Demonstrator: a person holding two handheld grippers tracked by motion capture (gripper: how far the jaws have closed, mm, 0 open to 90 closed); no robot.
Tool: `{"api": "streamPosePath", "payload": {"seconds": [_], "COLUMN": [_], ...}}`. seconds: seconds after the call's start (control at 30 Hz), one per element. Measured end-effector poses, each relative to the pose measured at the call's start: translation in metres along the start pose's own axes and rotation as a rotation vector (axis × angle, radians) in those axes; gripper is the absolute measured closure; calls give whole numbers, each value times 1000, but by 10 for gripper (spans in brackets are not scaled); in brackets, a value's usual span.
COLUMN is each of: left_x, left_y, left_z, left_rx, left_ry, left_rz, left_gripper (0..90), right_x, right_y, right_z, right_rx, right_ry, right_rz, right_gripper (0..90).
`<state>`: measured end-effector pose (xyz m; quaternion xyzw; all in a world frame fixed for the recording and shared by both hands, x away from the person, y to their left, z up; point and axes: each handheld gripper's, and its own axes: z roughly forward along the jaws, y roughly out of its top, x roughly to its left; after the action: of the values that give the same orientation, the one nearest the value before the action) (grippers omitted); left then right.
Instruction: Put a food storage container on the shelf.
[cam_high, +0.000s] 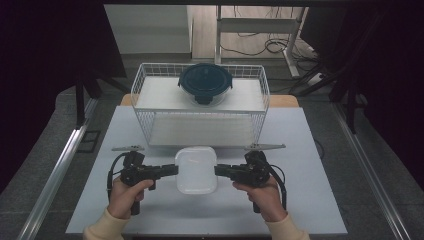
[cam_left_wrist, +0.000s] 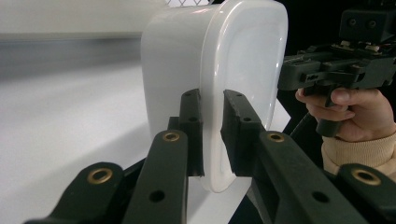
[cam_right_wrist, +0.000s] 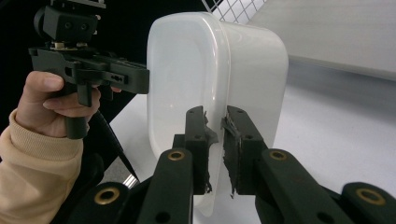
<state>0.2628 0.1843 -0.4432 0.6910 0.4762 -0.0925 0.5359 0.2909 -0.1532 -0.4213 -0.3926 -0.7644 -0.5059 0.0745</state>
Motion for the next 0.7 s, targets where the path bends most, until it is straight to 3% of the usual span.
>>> {"api": "streamPosePath", "payload": {"seconds": [0.27,0.7], "left_x": [-6,-20], "left_y": [2,27], "left_z": [-5,-7], "left_rx": [-12,-30], "left_ry": [0,5], "left_rz": [23,74], "left_gripper": [789,786], "right_x": [9,16], "right_y": [2,19], "right_z": [-5,-19], "right_rx": [-12,-54], "right_ry": [-4,-14], "right_rz": [-27,-67], "right_gripper": [796,797]}}
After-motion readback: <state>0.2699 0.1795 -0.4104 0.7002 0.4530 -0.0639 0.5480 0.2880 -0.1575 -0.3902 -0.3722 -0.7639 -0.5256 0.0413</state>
